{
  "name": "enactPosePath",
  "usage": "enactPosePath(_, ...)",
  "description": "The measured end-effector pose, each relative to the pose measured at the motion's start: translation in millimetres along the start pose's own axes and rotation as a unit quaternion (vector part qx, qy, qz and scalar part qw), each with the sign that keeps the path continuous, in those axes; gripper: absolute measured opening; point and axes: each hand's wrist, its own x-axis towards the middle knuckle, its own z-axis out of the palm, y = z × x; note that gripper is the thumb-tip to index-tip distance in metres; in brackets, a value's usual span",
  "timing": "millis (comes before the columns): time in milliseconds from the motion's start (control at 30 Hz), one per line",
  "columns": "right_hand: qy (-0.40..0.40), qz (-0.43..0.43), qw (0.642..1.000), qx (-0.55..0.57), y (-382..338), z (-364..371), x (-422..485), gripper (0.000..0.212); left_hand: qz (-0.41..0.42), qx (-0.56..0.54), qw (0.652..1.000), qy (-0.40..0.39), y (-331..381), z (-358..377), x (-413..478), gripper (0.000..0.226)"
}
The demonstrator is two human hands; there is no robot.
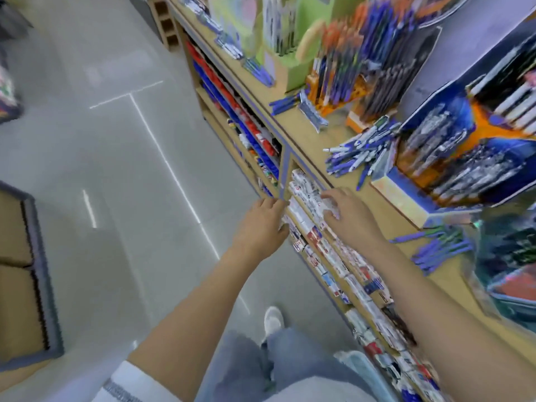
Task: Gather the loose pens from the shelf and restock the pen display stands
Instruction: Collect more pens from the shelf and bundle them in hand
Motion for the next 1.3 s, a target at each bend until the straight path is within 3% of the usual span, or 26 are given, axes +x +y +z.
enactPosePath(367, 0.018, 0.056, 0.998, 0.031, -15.2, 19.5, 165.2, 0.046, 0.172, 0.067, 0.977, -0.108, -59.0, -35.0, 224.5, 0.058)
enactPosePath(567, 0.008, 0.210, 0.977, 0.026, -22.7, 42.7, 211.5, 0.048, 0.271, 0.158, 0.932, -0.181, -86.1, -46.8, 302.8, 0.066)
enactPosePath(767, 0.040, 0.294, 0.953, 0.053, -32.8, 41.5, 225.7, 0.039, 0.324, 0.166, 0.905, -0.219, -88.3, -58.2, 338.7, 0.046)
enactPosePath(900, 0.162, 0.317, 0.929, 0.101, -32.6, 24.4, 229.5, 0.027, 0.331, 0.077, 0.922, -0.185, -79.1, -64.1, 354.9, 0.035)
enactPosePath(1067, 0.335, 0.384, 0.850, 0.135, -7.0, -1.2, 217.6, 0.014, 0.287, -0.046, 0.938, -0.188, -48.0, -59.3, 357.1, 0.025)
enactPosePath(1200, 0.349, 0.460, 0.807, 0.125, 21.1, -12.1, 194.3, 0.017, 0.248, -0.109, 0.929, -0.252, -17.4, -51.2, 352.3, 0.023)
enactPosePath(1300, 0.309, 0.477, 0.815, 0.111, 36.1, -14.3, 188.5, 0.029, 0.226, -0.133, 0.925, -0.276, 5.0, -42.1, 348.5, 0.027)
